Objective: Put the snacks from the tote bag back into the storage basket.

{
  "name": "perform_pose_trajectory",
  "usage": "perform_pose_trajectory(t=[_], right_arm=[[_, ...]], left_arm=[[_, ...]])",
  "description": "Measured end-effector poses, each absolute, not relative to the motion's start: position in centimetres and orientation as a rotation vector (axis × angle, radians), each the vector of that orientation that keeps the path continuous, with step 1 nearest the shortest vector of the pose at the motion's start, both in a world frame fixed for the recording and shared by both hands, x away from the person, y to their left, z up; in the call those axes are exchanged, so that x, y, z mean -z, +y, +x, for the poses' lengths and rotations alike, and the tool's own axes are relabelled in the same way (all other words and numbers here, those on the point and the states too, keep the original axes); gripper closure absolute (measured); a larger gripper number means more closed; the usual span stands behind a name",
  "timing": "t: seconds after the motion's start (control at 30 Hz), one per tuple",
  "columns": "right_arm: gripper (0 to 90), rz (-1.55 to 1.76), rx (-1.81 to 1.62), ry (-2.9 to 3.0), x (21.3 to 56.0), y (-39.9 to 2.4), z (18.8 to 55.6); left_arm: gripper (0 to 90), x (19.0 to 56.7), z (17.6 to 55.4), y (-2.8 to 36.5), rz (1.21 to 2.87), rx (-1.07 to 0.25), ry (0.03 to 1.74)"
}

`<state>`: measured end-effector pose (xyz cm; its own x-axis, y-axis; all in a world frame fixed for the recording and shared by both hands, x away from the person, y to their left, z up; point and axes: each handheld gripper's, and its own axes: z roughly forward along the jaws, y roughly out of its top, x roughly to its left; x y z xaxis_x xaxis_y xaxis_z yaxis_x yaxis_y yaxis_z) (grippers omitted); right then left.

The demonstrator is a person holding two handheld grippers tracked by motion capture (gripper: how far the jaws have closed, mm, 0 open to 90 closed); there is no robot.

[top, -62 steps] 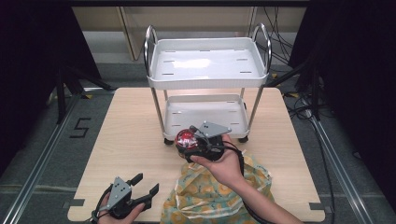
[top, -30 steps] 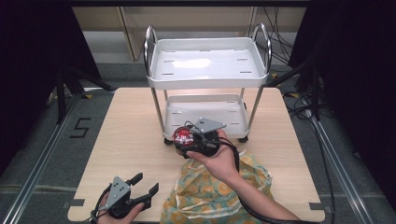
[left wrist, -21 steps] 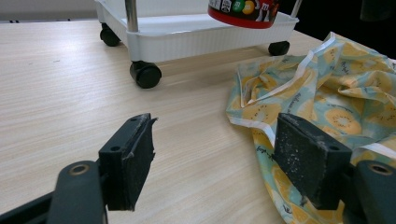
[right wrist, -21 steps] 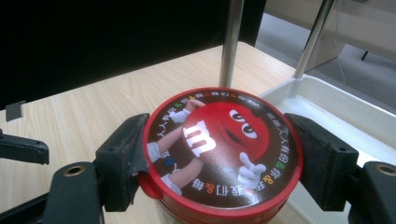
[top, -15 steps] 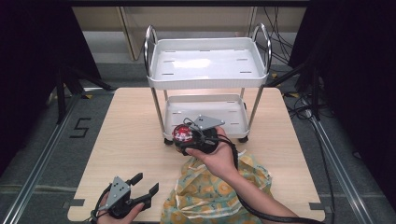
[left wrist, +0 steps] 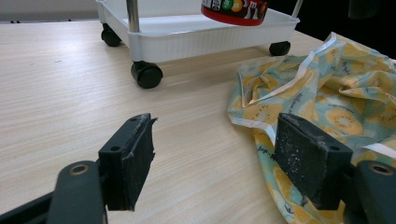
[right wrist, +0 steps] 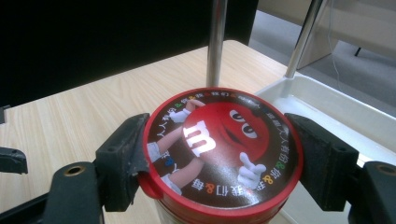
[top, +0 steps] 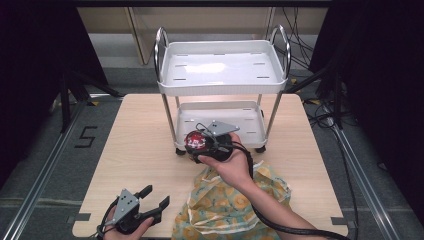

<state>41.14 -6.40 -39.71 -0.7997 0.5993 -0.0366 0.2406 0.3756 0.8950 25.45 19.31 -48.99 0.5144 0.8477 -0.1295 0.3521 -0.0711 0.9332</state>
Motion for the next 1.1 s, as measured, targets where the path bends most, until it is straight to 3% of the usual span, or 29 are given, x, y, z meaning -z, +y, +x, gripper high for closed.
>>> perform_pose_trajectory(t=[1.1], right_arm=[[26.9,0.777,-1.372,2.258,39.6,-5.9,43.0]], left_arm=[[27.9,49.0,25.5,19.3,1.656,-0.559,1.033]])
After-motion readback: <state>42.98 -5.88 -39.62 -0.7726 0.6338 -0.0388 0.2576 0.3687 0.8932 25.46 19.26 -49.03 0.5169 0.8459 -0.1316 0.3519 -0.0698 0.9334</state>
